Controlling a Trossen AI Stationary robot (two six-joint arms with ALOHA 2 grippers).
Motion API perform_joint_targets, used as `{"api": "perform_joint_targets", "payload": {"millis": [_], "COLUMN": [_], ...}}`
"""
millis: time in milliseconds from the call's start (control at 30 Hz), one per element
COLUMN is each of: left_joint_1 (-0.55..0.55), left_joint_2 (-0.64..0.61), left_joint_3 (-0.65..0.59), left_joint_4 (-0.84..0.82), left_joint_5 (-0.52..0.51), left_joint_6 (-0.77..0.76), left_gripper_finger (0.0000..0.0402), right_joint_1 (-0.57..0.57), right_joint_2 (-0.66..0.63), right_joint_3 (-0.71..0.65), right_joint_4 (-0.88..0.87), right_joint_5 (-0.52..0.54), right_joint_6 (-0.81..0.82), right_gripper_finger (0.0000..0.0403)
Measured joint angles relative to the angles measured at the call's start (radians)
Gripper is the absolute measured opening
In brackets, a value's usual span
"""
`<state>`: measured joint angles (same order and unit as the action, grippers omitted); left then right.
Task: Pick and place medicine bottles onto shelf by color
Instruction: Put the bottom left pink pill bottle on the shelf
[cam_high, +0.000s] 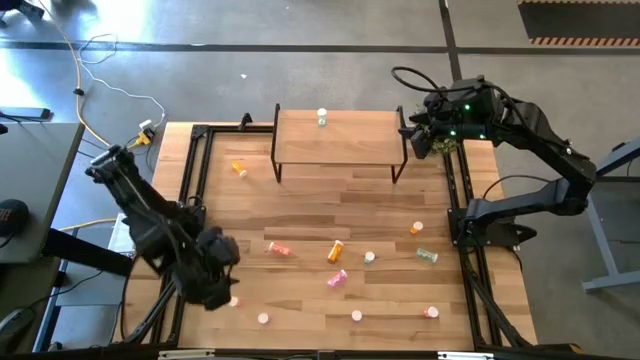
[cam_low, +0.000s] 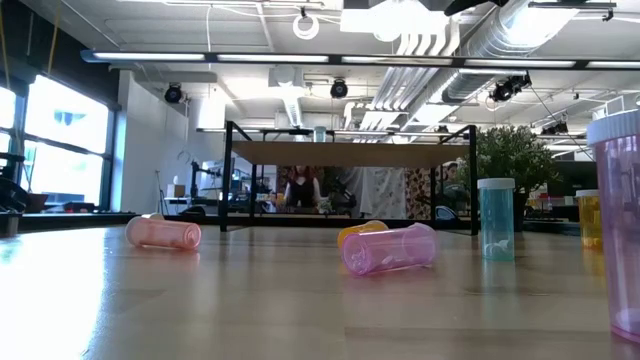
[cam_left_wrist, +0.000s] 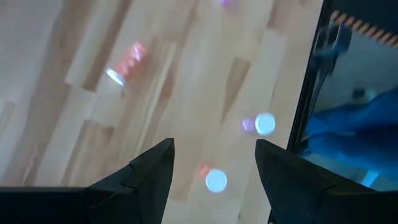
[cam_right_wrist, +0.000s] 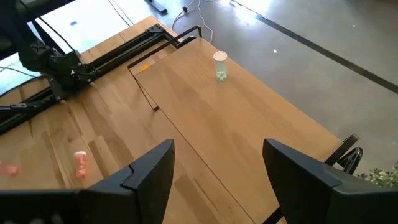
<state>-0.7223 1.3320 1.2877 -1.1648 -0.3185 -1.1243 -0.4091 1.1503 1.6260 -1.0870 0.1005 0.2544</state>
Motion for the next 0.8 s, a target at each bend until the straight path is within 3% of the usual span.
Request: {"api": "perform_joint_targets", "payload": {"millis": [300, 800], "left_joint_1": [-0.141, -0.212], "left_joint_2": [0.193, 0.389], "left_joint_3": [0.000, 0.000], "left_joint_4": [0.002, 0.013], "left_joint_5": [0.021, 0.007], "left_joint_6": [-0.093, -0.247], "left_gripper_finger": [0.0213, 0.0213], "right_joint_1": [0.000, 0.000], "right_joint_2": [0.000, 0.000], "right_joint_3": [0.000, 0.000], "right_joint_4": [0.005, -0.010], "right_joint_5": [0.000, 0.000], "right_joint_6": [0.026, 0.021], "right_gripper_finger": [0.0236, 0.0236]}}
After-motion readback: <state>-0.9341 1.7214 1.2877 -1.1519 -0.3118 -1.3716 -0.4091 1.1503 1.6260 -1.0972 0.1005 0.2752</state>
